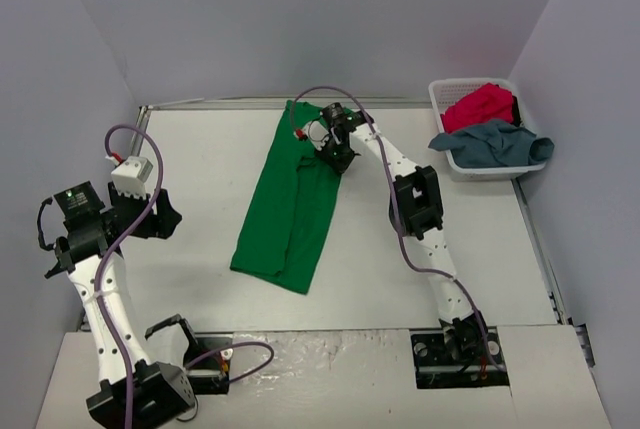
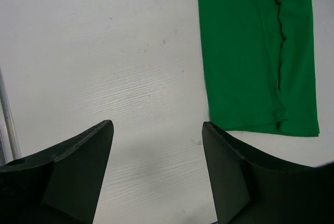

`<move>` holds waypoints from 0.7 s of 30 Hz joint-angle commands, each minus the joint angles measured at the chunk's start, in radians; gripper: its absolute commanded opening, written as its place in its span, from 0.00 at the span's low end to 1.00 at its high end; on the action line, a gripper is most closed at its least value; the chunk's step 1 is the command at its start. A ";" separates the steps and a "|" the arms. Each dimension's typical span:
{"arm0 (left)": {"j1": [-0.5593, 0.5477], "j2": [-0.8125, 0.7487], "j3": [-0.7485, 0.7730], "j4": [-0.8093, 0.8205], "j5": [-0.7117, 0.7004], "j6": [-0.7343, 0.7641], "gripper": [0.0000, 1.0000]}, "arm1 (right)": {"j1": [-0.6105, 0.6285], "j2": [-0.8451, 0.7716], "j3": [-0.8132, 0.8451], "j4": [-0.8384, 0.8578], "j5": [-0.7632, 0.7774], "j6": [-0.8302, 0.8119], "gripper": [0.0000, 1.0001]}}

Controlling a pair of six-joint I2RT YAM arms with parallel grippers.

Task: Fold and stack the t-shirts
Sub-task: Rotate the tshirt 90 degrees

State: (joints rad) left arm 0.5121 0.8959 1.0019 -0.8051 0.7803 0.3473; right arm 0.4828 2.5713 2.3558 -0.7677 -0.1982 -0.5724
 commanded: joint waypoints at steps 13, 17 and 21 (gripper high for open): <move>0.006 0.054 0.003 0.015 0.008 0.001 0.67 | -0.065 0.185 0.172 0.191 0.169 0.012 0.00; 0.006 0.084 0.004 0.012 0.001 0.010 0.67 | -0.075 0.201 0.206 0.312 0.195 0.020 0.00; 0.005 0.124 0.012 0.014 -0.001 0.013 0.67 | -0.079 0.214 0.209 0.409 0.272 0.019 0.00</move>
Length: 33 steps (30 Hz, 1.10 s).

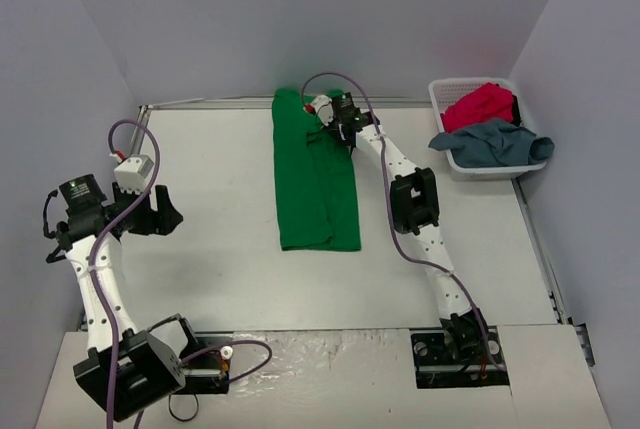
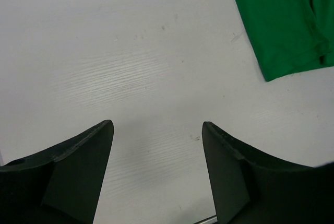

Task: Fold and stack the t-shirts
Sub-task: Rotate the tshirt 90 degrees

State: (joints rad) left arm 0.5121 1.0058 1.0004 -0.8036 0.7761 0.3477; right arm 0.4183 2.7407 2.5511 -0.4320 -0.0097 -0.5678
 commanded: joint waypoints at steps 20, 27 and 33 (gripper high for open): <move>-0.183 -0.055 0.161 -0.140 -0.021 0.103 0.86 | -0.015 -0.530 -0.440 0.156 0.028 0.029 0.03; -0.434 -0.014 0.208 -0.114 -0.147 0.120 0.92 | -0.035 -0.915 -0.790 0.153 -0.022 0.029 0.17; -0.789 0.073 0.159 -0.036 -0.392 0.122 0.86 | -0.058 -1.113 -1.097 -0.097 -0.292 -0.018 0.33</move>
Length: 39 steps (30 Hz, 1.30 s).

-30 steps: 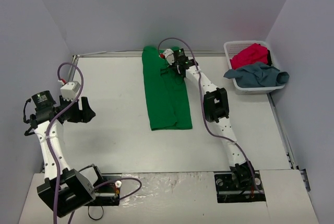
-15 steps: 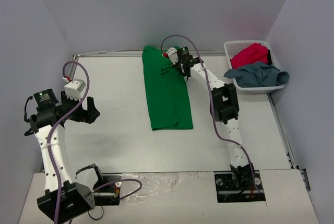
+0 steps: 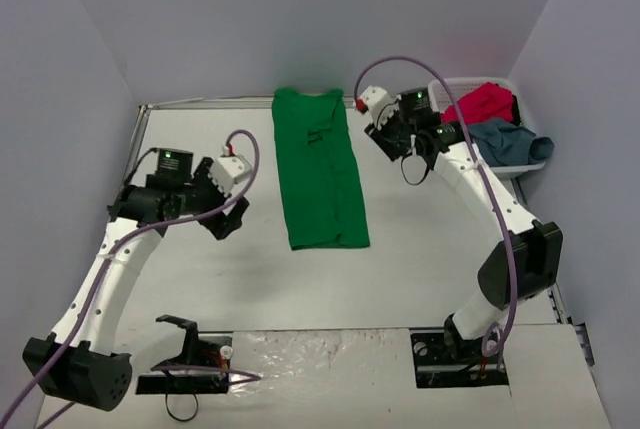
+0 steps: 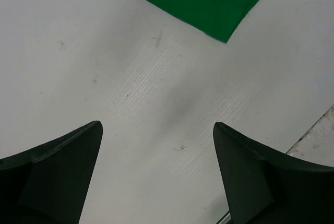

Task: Fold and stack the t-shirts
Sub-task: Rotate the tshirt 90 degrees

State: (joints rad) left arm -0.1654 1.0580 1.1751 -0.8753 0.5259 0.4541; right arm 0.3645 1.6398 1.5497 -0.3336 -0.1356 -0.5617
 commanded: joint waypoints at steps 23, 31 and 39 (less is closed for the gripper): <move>-0.553 0.301 -0.275 0.593 -0.426 0.077 0.77 | -0.318 -0.147 -0.339 -0.433 -0.538 -0.037 0.38; -0.589 0.385 -0.264 0.659 -0.363 0.011 0.75 | -0.325 -0.046 -0.324 -0.435 -0.509 -0.027 0.38; -0.617 0.422 -0.282 0.676 -0.330 -0.014 0.74 | -0.323 -0.021 -0.315 -0.435 -0.509 -0.029 0.37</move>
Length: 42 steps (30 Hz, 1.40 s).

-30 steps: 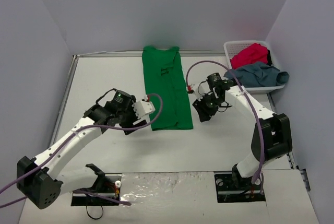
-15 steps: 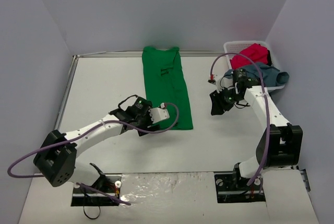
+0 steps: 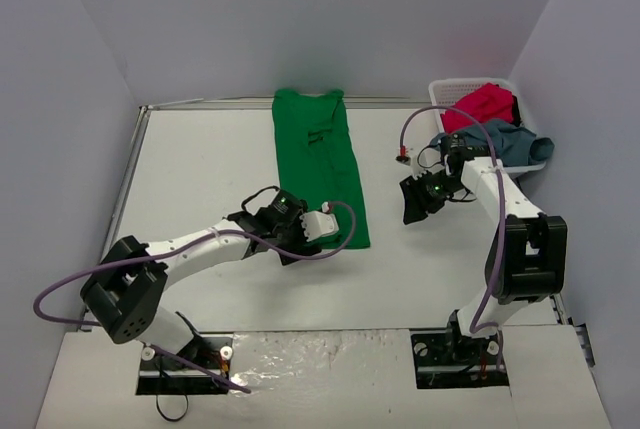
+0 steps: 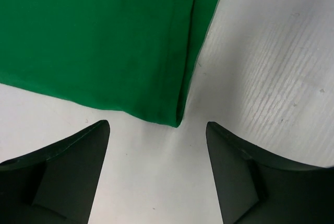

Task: Fold and stack the t-shirts
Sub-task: Rotate the tshirt 90 degrees, then grab the bottom of the folded rectangular tshirt with both arms

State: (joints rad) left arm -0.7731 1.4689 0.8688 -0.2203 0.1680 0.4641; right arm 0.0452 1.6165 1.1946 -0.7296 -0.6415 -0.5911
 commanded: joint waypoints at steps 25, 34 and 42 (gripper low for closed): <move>-0.025 0.152 0.091 -0.013 -0.119 -0.021 0.66 | -0.002 0.003 0.025 -0.041 0.006 -0.006 0.38; -0.025 0.197 0.127 -0.059 -0.101 -0.024 0.39 | -0.002 0.000 0.025 -0.042 0.003 -0.003 0.38; -0.025 0.177 0.130 -0.116 -0.070 -0.015 0.23 | 0.007 -0.003 0.031 -0.047 0.012 -0.001 0.38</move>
State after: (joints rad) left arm -0.7925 1.6703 0.9604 -0.2649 0.0811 0.4446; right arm 0.0460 1.6176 1.1992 -0.7296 -0.6353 -0.5911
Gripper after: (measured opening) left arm 0.232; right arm 0.381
